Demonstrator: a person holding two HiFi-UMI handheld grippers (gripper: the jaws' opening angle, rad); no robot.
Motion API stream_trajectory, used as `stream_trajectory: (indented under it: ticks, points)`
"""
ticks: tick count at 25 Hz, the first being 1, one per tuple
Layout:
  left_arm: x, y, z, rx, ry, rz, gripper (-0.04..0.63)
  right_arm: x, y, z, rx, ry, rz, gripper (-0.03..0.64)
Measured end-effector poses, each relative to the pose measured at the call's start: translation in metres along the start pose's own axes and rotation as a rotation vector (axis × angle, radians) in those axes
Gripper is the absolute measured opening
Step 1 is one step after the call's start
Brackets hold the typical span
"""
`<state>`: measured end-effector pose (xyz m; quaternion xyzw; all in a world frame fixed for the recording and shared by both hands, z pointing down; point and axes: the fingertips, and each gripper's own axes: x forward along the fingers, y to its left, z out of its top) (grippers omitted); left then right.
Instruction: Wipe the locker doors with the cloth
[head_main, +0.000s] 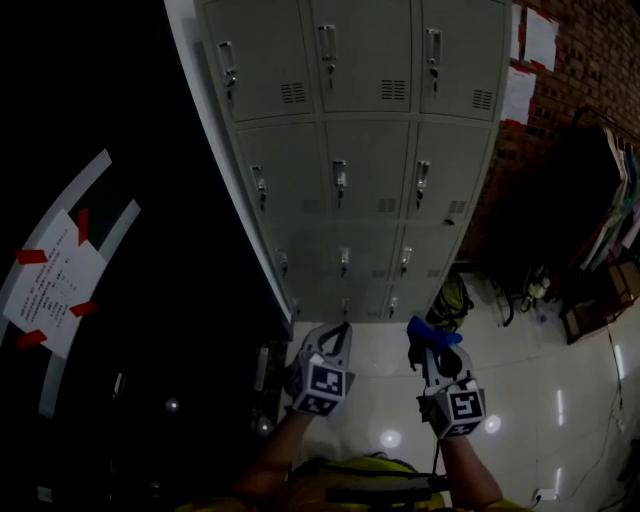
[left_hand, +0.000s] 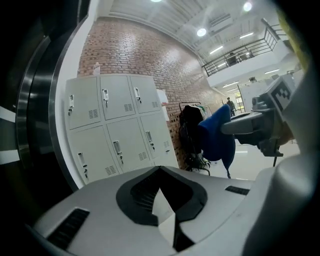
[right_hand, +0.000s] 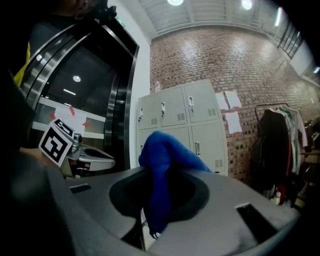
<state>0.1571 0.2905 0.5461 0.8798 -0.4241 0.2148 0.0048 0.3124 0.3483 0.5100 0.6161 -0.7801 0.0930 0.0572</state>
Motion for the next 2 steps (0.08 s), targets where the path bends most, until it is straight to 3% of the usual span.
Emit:
stream_trajectory:
  ticks: [2]
  points:
    - [-0.0101,0.0015,0.0137,0.021,-0.015,-0.010,0.005,-0.0072,0.0075,0.0109,-0.002,-0.009,0.002,0.067]
